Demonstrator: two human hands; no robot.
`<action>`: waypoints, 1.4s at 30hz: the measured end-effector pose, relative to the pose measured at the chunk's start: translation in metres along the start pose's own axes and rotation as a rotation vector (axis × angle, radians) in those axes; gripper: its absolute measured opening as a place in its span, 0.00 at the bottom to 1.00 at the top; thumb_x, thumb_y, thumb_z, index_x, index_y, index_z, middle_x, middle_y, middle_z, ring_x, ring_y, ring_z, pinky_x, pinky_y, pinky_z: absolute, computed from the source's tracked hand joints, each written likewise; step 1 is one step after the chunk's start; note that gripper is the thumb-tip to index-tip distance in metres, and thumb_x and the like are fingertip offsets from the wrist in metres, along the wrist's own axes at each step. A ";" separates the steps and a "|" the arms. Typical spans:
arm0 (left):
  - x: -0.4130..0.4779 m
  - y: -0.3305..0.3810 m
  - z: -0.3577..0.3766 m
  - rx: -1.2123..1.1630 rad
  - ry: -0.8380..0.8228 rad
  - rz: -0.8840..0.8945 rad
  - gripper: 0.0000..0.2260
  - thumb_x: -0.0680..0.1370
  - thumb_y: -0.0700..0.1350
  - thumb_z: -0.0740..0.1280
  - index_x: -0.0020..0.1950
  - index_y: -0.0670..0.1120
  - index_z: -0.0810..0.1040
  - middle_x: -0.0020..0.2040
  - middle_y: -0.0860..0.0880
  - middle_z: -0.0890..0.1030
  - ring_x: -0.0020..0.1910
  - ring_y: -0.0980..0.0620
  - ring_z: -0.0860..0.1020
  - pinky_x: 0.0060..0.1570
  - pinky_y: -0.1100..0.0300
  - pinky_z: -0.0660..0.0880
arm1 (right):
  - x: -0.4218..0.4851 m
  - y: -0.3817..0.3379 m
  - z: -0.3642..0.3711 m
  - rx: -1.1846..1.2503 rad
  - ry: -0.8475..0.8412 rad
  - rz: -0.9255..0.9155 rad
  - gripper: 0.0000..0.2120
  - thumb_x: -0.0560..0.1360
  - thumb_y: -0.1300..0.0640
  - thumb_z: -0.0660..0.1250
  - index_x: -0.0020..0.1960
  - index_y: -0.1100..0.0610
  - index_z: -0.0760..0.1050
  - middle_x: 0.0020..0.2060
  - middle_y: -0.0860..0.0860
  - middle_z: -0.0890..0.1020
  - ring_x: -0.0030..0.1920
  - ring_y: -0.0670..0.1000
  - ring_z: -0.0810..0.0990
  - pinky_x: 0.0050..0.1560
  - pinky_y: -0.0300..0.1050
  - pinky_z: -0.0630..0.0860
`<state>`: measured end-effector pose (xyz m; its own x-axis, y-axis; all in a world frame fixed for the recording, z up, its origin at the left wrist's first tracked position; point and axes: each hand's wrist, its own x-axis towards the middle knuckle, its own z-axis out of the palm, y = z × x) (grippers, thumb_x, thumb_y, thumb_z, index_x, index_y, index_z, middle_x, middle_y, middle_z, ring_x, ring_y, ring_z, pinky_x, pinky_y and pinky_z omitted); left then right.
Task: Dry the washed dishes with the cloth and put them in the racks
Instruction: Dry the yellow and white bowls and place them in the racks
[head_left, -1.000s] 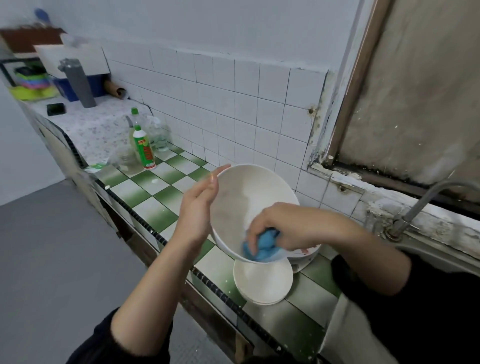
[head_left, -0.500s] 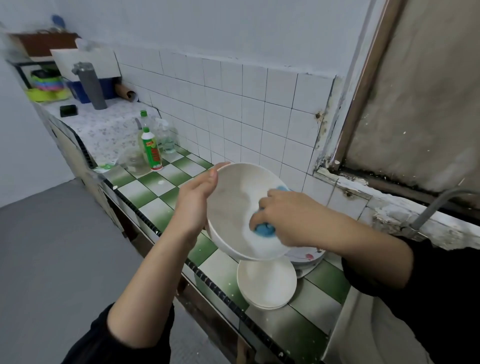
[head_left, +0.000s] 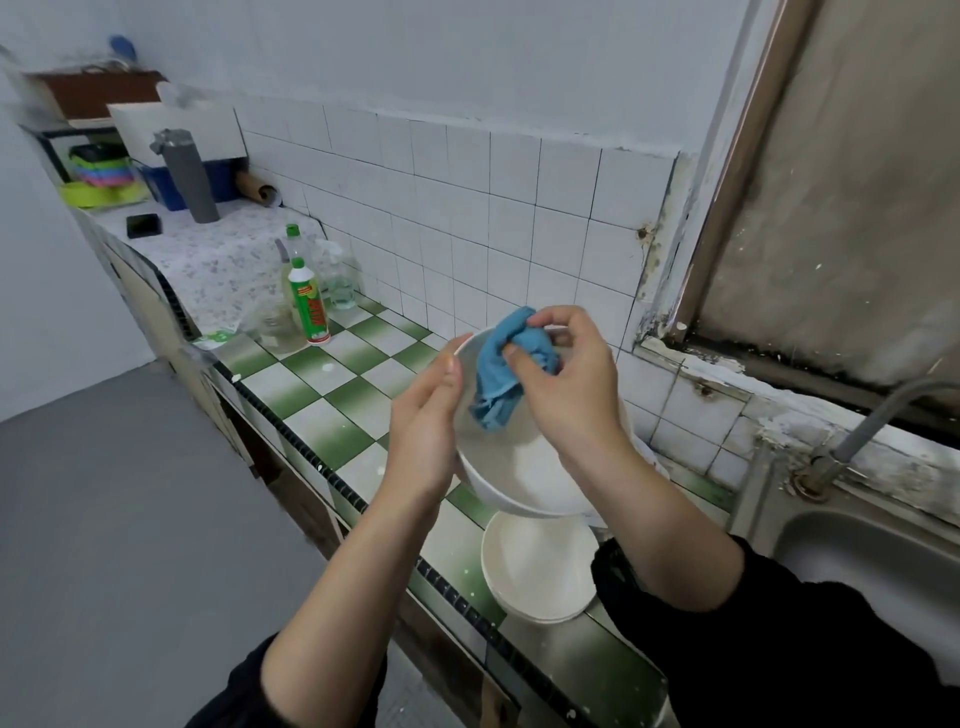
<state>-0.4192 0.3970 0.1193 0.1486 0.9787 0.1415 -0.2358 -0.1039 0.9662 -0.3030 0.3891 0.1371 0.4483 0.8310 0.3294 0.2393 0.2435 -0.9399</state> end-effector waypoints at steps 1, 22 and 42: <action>0.000 0.000 0.002 -0.010 0.008 -0.009 0.12 0.83 0.46 0.56 0.57 0.50 0.80 0.48 0.53 0.85 0.45 0.56 0.82 0.37 0.68 0.76 | -0.001 -0.001 0.000 0.012 -0.092 -0.001 0.16 0.71 0.66 0.72 0.45 0.45 0.73 0.44 0.45 0.79 0.47 0.49 0.81 0.53 0.55 0.80; 0.019 0.007 -0.051 0.558 -0.304 0.285 0.33 0.71 0.70 0.60 0.74 0.64 0.57 0.74 0.60 0.65 0.75 0.58 0.60 0.73 0.47 0.60 | 0.033 -0.024 -0.072 -0.226 -1.080 -0.176 0.20 0.57 0.57 0.83 0.42 0.53 0.76 0.40 0.46 0.78 0.43 0.45 0.77 0.41 0.41 0.74; 0.011 0.010 -0.001 -0.004 -0.055 -0.045 0.16 0.72 0.40 0.75 0.59 0.46 0.81 0.41 0.47 0.86 0.38 0.53 0.82 0.39 0.61 0.78 | -0.022 -0.020 -0.034 -0.245 -0.067 -0.574 0.05 0.70 0.49 0.74 0.44 0.45 0.78 0.48 0.40 0.81 0.50 0.45 0.79 0.50 0.43 0.77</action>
<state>-0.4208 0.4072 0.1303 0.2119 0.9711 0.1101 -0.2315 -0.0595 0.9710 -0.2888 0.3486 0.1516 0.1371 0.6334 0.7616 0.6198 0.5448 -0.5648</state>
